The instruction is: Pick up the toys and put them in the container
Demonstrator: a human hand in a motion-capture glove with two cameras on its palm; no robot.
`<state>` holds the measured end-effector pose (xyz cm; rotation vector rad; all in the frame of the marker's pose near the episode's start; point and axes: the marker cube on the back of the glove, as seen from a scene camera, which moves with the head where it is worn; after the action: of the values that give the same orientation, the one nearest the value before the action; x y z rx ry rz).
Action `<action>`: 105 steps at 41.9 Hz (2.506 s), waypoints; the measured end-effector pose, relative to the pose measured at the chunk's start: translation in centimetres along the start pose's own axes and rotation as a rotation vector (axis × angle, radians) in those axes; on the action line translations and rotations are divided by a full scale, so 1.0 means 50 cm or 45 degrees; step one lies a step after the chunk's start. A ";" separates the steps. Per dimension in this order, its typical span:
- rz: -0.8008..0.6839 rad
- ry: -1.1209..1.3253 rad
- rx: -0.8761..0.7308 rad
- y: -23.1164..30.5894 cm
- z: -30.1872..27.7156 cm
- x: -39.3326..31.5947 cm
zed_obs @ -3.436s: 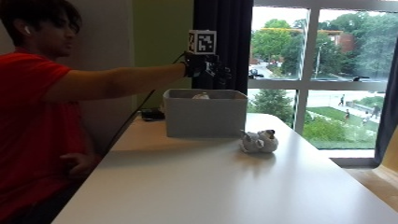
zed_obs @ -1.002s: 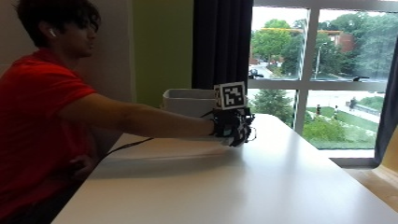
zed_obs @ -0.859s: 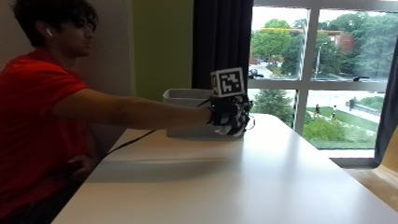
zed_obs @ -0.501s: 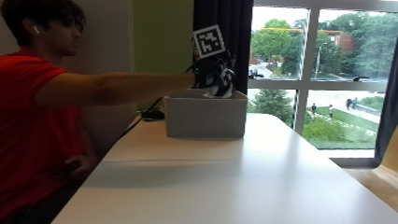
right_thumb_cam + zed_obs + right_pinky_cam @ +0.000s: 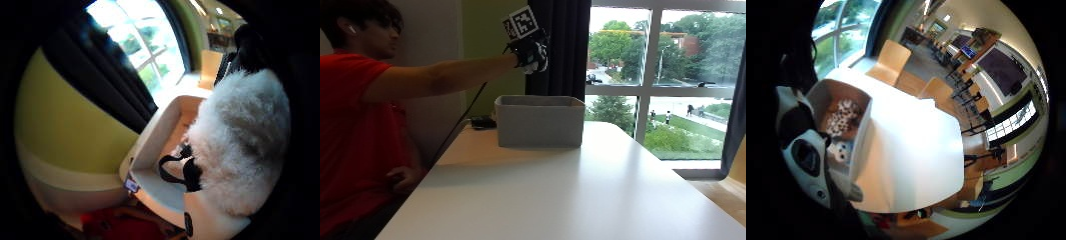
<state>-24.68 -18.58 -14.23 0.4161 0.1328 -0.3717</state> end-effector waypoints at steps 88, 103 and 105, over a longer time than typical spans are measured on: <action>0.526 0.019 -0.570 0.559 0.221 0.398; 0.602 -0.167 -0.519 0.569 0.201 0.387; 0.604 -0.181 -0.505 0.567 0.197 0.388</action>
<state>4.50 -4.94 1.30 0.0206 -0.0342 0.0956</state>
